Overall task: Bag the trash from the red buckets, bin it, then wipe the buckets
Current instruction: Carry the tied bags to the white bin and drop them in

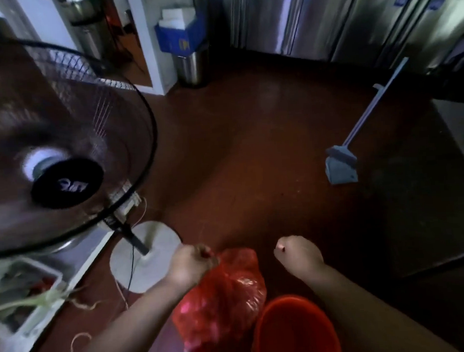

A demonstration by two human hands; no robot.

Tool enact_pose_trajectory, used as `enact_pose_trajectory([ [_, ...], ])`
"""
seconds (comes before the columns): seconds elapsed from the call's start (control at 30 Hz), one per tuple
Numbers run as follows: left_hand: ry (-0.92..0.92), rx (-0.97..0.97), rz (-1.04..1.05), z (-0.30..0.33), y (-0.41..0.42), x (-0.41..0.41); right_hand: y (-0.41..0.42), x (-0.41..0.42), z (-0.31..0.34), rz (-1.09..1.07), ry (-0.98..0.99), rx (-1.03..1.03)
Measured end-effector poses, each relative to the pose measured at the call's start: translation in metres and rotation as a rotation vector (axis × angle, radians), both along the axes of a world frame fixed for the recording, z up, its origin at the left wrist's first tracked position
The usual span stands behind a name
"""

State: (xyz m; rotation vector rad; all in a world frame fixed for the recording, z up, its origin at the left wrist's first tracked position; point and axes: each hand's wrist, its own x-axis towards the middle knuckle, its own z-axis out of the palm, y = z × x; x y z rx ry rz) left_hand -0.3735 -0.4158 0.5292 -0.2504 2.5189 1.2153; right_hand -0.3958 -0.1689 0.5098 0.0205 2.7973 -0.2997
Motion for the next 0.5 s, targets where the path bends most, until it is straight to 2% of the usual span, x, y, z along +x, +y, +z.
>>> enact_pose_trajectory([
  [0.2,0.081,-0.043,-0.139,0.000,-0.001,-0.102,-0.017,-0.070,0.006,-0.124,-0.061,0.043],
  [0.33,0.007,0.075,-0.158,-0.006,0.022,-0.170,-0.005,-0.119,0.010,-0.199,-0.040,0.045],
  [0.5,-0.017,0.007,-0.124,-0.020,0.043,-0.267,0.022,-0.209,-0.002,-0.209,-0.042,0.007],
])
